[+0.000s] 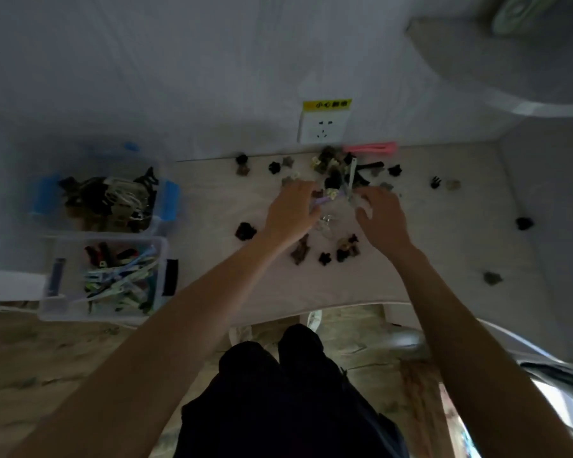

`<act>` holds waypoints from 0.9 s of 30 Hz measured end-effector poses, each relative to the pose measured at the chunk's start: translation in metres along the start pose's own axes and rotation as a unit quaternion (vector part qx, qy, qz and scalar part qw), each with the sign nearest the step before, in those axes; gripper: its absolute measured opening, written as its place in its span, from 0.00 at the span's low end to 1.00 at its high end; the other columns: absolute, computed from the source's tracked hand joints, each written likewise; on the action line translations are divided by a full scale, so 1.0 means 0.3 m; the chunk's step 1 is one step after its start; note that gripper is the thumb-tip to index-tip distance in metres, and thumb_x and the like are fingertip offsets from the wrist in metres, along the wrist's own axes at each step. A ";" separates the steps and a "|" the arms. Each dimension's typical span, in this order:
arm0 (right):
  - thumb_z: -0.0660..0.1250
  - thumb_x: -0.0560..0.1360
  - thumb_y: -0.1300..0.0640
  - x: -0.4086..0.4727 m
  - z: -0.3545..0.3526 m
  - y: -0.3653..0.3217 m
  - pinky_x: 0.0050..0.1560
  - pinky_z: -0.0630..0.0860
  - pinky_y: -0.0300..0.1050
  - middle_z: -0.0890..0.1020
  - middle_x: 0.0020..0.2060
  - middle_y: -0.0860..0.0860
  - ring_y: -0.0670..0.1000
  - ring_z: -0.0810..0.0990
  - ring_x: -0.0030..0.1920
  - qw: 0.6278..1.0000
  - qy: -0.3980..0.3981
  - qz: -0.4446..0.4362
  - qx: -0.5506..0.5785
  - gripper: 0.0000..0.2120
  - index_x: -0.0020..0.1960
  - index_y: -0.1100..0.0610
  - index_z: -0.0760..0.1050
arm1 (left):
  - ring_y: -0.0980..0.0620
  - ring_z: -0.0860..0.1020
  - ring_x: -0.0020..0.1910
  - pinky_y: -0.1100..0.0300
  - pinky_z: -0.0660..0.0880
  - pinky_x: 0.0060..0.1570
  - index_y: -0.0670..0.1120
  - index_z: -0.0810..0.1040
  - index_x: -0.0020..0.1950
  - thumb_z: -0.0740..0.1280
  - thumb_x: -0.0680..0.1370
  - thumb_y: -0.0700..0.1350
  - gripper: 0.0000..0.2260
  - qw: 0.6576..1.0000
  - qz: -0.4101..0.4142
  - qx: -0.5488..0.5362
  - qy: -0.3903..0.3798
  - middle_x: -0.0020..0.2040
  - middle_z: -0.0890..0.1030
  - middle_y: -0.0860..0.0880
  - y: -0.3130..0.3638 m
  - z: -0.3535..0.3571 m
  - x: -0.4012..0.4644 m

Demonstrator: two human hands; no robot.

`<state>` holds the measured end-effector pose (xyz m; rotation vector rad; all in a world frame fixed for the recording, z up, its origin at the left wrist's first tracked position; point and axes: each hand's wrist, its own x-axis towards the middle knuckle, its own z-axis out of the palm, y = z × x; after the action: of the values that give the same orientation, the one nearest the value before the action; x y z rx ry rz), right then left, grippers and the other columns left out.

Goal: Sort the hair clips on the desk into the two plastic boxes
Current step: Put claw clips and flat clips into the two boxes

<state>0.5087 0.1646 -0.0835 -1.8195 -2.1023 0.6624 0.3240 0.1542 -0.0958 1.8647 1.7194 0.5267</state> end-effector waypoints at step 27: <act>0.56 0.73 0.72 0.221 0.051 0.046 0.40 0.66 0.43 0.75 0.52 0.62 0.58 0.75 0.46 0.996 0.021 -0.085 -0.024 0.13 0.53 0.63 0.74 | 0.43 0.77 0.50 0.56 0.70 0.49 0.41 0.76 0.56 0.63 0.78 0.44 0.10 0.993 -0.094 0.069 -0.033 0.51 0.80 0.41 -0.066 0.043 0.105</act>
<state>0.5019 0.2286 -0.1091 -1.6378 -2.2318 0.5313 0.3200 0.1845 -0.1207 1.7668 1.9046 0.2739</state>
